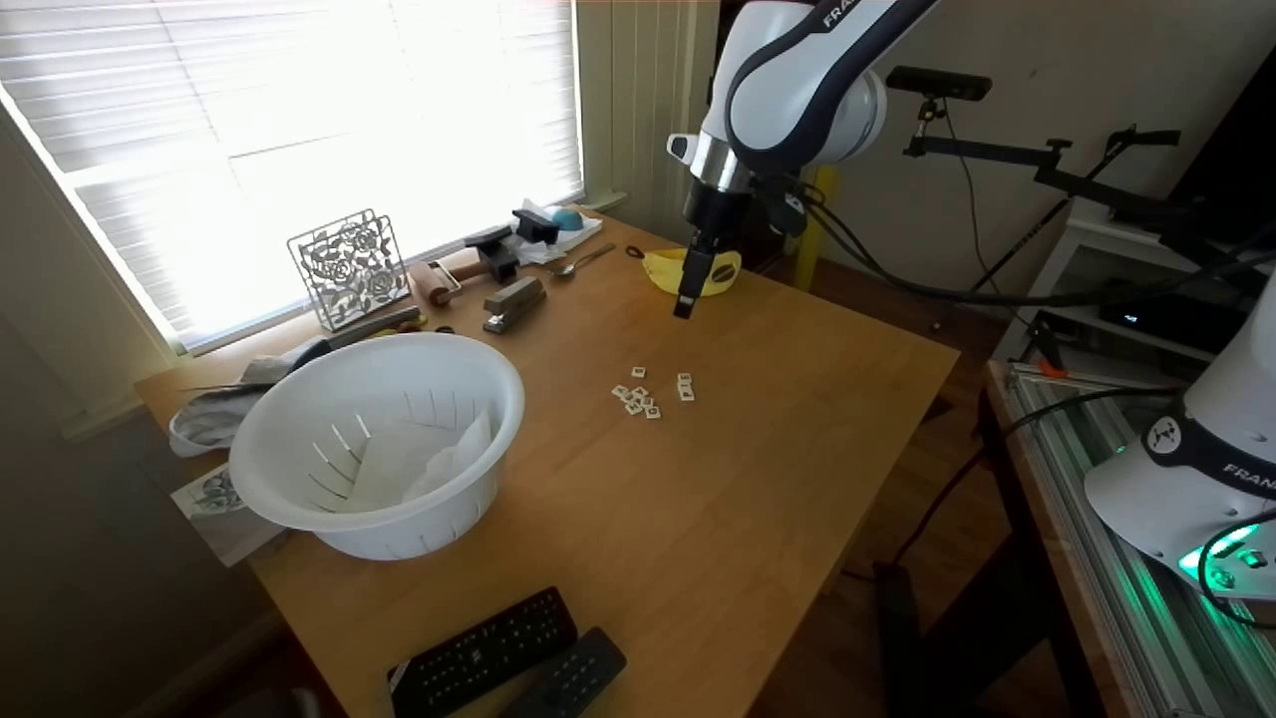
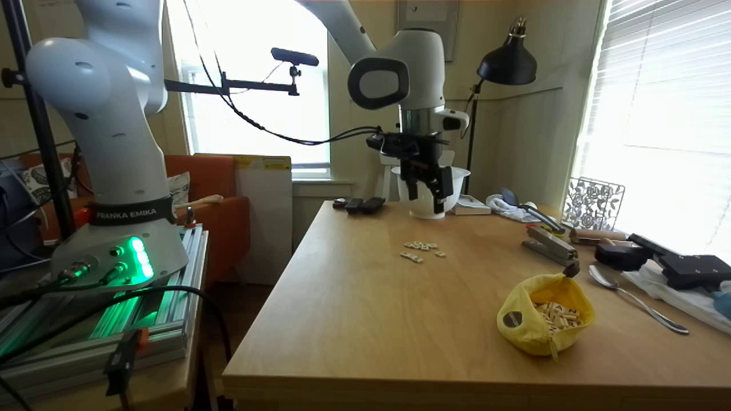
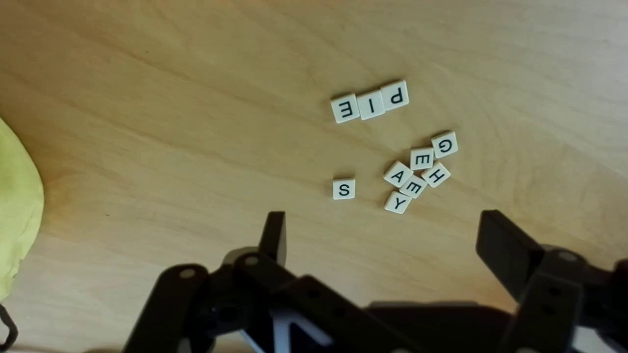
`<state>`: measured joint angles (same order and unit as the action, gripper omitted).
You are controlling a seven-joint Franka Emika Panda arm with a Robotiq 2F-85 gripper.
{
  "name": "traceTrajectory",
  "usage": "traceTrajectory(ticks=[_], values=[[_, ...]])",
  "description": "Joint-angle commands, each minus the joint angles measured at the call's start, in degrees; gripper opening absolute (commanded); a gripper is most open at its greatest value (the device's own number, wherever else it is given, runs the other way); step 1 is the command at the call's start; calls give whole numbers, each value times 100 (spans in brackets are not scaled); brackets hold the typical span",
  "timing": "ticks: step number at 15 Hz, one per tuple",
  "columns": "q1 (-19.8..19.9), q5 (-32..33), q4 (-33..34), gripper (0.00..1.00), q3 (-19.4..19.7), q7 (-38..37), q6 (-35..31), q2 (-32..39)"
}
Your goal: Move a letter piece on the table
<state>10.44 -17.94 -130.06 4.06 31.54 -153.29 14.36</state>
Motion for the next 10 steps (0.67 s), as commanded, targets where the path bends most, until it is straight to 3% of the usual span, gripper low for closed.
traceTrajectory(ticks=[1, 4, 5, 8, 10], values=[[202, -22, 149, 100, -244, -4, -354, 353], [347, -27, 258, 97, -446, 7, -659, 656], [410, -17, 302, 79, -520, 2, -735, 761], [595, 36, 445, 64, -722, -42, -951, 1076], [728, 64, 553, 48, -860, -67, -1080, 1262]])
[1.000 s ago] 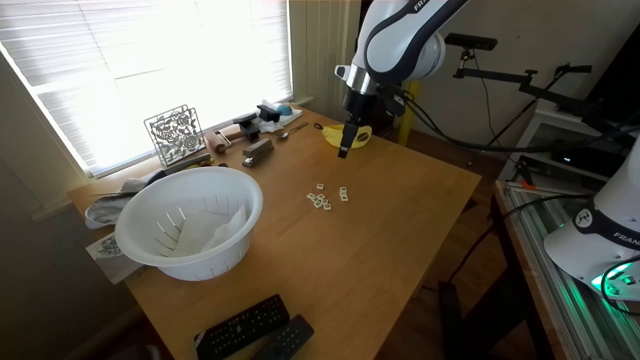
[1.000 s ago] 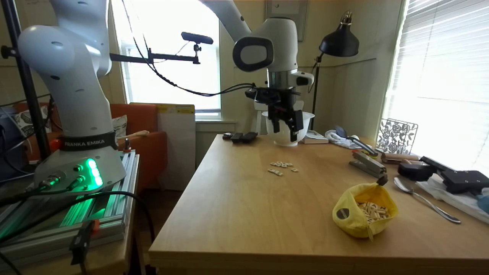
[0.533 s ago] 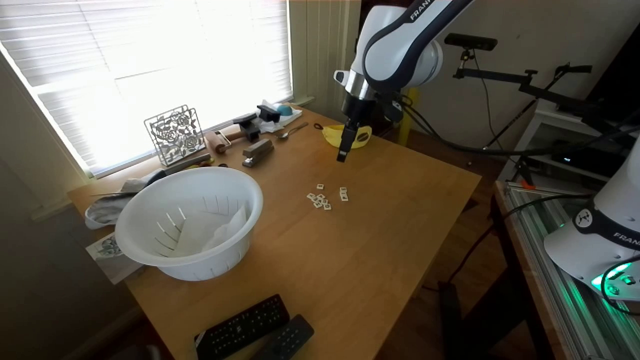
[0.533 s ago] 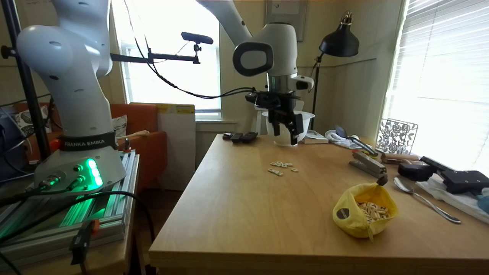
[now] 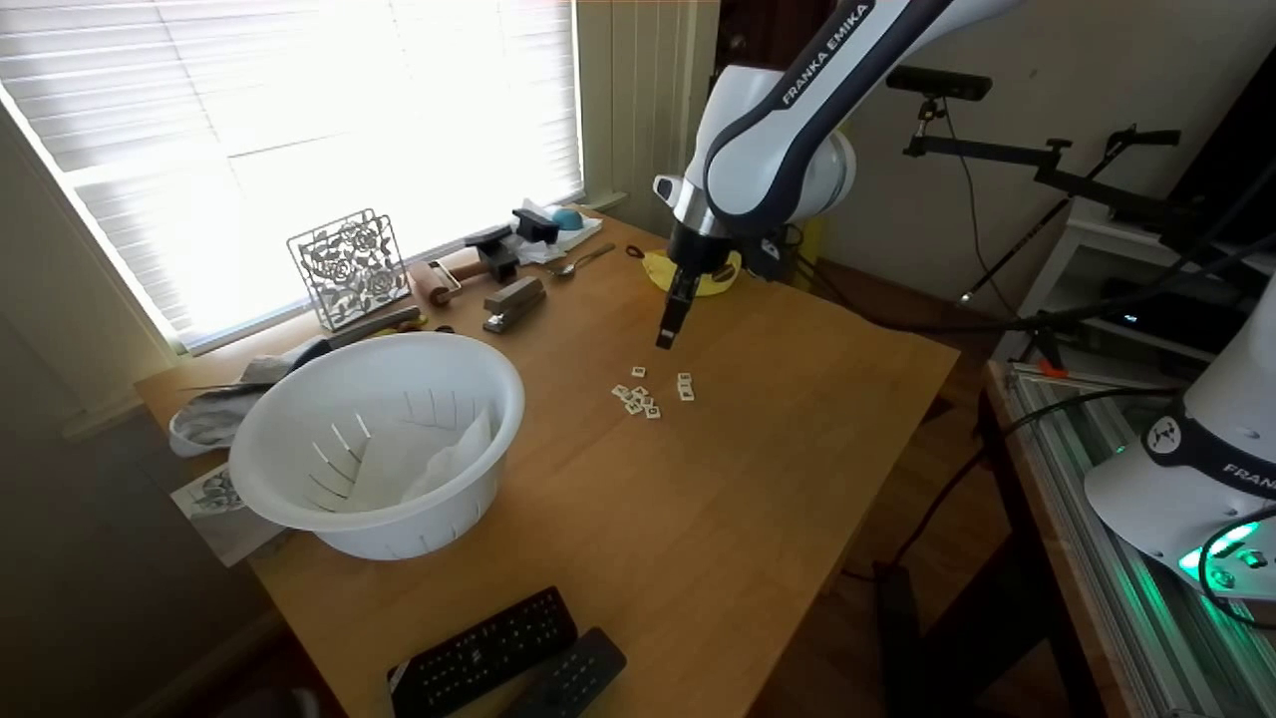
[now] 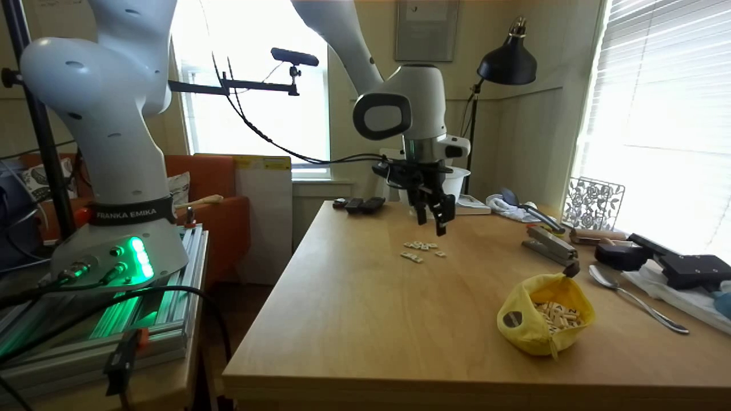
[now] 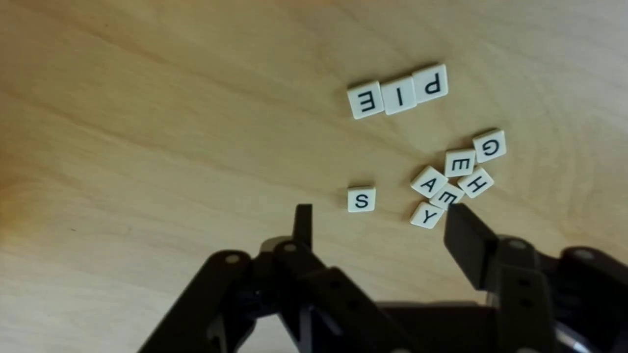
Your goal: Move a letter piece on the table
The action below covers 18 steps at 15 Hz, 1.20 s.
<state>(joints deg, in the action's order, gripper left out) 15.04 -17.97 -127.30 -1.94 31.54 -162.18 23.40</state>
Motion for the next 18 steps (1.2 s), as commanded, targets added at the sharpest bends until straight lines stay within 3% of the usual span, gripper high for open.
traceTrajectory(ticks=[1, 7, 18], values=[[332, 87, 322, 42, -326, -81, -237, 441], [591, 239, 604, 1, -628, -131, -481, 864], [814, 575, 975, 0, -881, -201, -611, 1393]])
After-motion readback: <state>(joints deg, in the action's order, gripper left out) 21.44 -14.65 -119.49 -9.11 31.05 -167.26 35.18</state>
